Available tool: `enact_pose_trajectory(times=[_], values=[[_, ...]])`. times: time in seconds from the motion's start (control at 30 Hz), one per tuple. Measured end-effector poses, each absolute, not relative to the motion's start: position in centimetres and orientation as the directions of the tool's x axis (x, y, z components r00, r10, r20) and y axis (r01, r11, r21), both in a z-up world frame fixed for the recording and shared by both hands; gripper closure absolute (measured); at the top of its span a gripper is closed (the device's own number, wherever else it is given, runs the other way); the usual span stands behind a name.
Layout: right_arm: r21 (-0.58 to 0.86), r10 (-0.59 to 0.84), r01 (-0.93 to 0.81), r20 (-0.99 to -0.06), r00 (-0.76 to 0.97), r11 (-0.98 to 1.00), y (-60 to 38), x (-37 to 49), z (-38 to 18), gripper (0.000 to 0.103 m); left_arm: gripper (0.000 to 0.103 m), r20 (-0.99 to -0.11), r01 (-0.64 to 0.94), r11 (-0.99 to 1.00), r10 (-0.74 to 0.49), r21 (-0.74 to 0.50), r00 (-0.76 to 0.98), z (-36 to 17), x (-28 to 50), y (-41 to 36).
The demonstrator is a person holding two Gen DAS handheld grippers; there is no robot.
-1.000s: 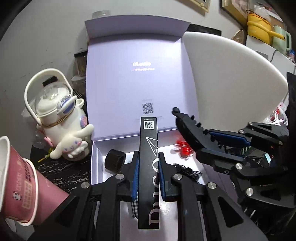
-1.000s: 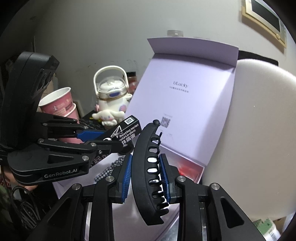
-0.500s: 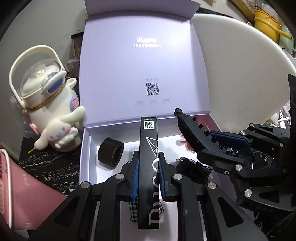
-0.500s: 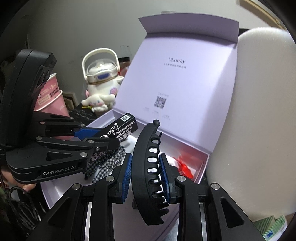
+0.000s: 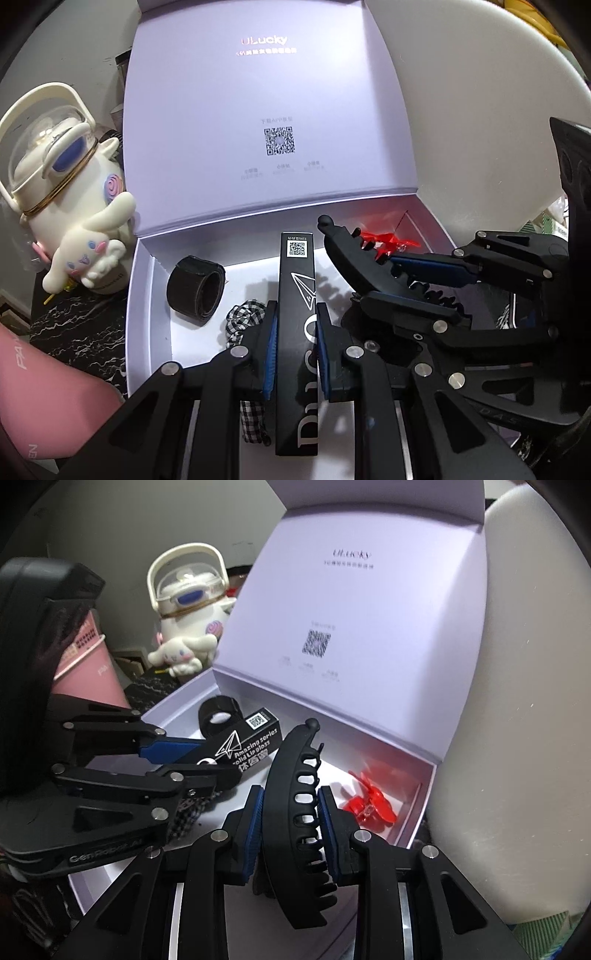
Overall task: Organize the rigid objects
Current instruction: 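Open the right tool to release the claw clip while the left tool lowers the Duco box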
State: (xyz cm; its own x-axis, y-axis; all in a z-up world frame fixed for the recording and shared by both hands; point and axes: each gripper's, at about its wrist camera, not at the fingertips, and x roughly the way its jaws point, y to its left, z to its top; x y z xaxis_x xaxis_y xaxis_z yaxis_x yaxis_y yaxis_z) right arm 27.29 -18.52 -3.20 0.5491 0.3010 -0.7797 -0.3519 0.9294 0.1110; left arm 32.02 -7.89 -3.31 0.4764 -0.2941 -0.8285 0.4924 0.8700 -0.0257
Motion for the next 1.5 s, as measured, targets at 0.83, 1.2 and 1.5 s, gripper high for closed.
enact_pose_trajectory(times=[0.83,1.2,1.5], values=[[0.082,0.259,-0.322,-0.788,0.559,0.943,-19.5,27.1,-2.6,0.050,0.085,-0.846,0.478,0.878,-0.265,-0.015,0.462,-5.5,32.0,-9.9],[0.026,0.209,-0.298,-0.770,0.603,0.954,-19.6,26.0,-0.6,0.047,0.085,-0.814,0.456,0.888,-0.222,0.058,0.537,-4.0,29.5,-9.7],[0.008,0.192,-0.278,-0.741,0.644,0.960,-19.1,25.4,1.0,0.038,0.084,-0.808,0.427,0.901,-0.190,0.084,0.558,-2.6,28.3,-8.1]])
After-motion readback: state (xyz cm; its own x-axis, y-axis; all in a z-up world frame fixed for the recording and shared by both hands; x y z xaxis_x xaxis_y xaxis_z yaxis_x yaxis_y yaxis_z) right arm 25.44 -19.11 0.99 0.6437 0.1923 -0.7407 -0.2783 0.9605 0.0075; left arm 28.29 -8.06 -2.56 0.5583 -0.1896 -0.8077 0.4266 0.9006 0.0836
